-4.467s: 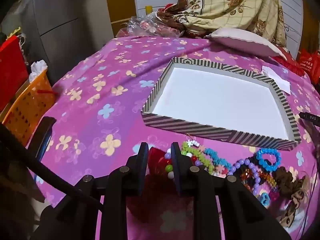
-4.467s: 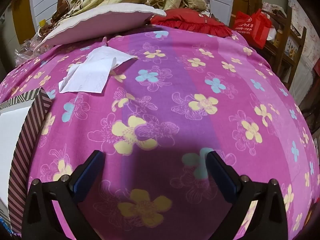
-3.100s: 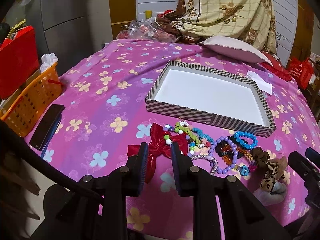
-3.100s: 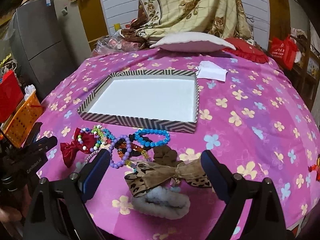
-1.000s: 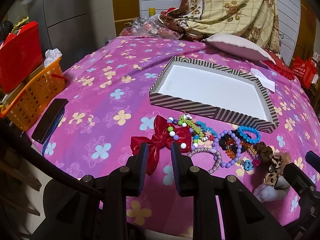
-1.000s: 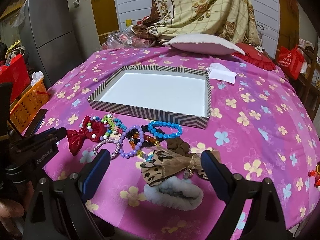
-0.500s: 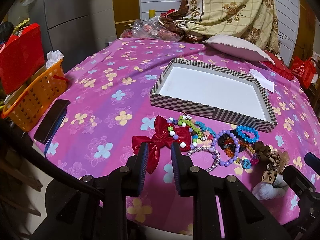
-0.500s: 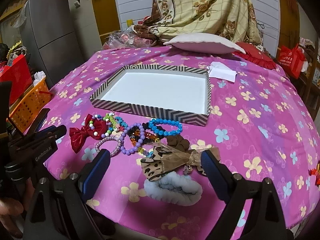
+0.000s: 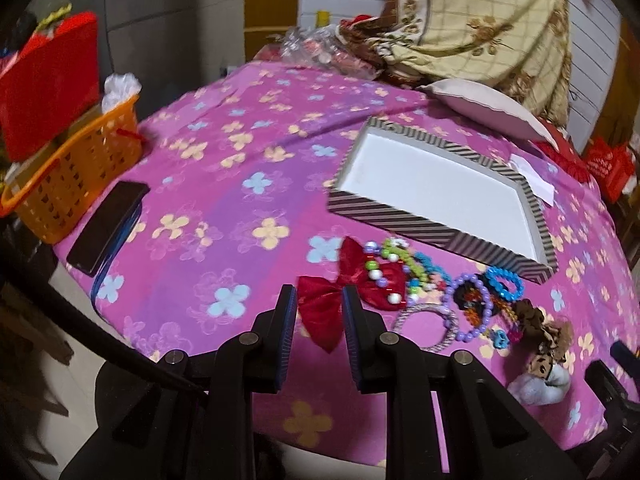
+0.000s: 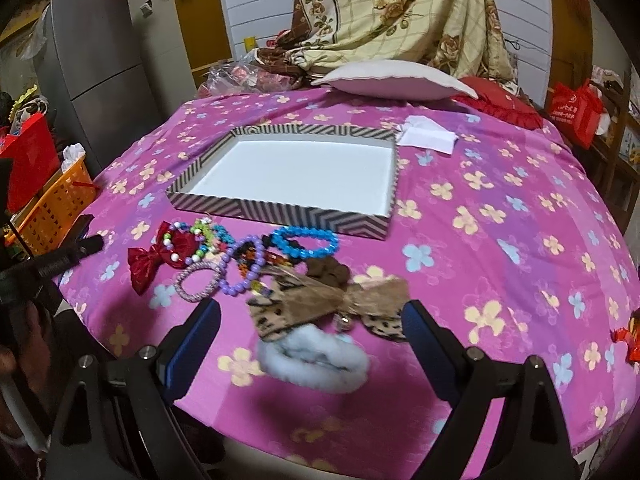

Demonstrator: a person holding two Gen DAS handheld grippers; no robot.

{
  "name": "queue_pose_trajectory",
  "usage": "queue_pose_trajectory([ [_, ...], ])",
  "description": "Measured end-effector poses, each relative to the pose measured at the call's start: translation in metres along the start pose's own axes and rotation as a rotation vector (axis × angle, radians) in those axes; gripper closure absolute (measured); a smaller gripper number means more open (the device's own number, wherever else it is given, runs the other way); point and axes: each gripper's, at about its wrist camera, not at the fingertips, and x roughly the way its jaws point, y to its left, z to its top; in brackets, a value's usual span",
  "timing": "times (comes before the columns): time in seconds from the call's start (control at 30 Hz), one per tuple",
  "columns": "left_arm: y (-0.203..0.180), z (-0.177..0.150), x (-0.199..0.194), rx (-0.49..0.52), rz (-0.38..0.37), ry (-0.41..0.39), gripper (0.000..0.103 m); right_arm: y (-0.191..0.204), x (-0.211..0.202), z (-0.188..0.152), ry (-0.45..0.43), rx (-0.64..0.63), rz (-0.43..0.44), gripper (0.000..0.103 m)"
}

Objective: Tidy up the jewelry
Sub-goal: 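Grasp the red satin bow with the left tool while the right tool grasps the leopard-print bow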

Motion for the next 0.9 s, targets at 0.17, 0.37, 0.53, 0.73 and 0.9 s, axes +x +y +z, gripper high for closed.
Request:
queue_pose_trajectory([
  [0.17, 0.024, 0.001, 0.012, -0.057, 0.01, 0.043, 0.084, -0.017, 0.0, -0.007, 0.01, 0.016, 0.017, 0.009],
  [0.37, 0.024, -0.002, 0.023, -0.061, -0.022, 0.082, 0.082, -0.021, 0.009, -0.022, 0.065, -0.003, 0.082, 0.023],
  [0.53, 0.016, -0.003, 0.029, -0.046, -0.045, 0.101, 0.08, -0.019, 0.014, -0.025, 0.072, -0.007, 0.103, 0.025],
  [0.73, 0.015, -0.004, 0.035, -0.032, -0.062, 0.115, 0.079, -0.026, 0.022, -0.009, 0.047, -0.085, 0.008, 0.027],
  [0.9, 0.014, -0.002, 0.039, 0.001, -0.13, 0.132, 0.07, -0.039, 0.041, 0.002, 0.119, -0.186, 0.031, 0.029],
])
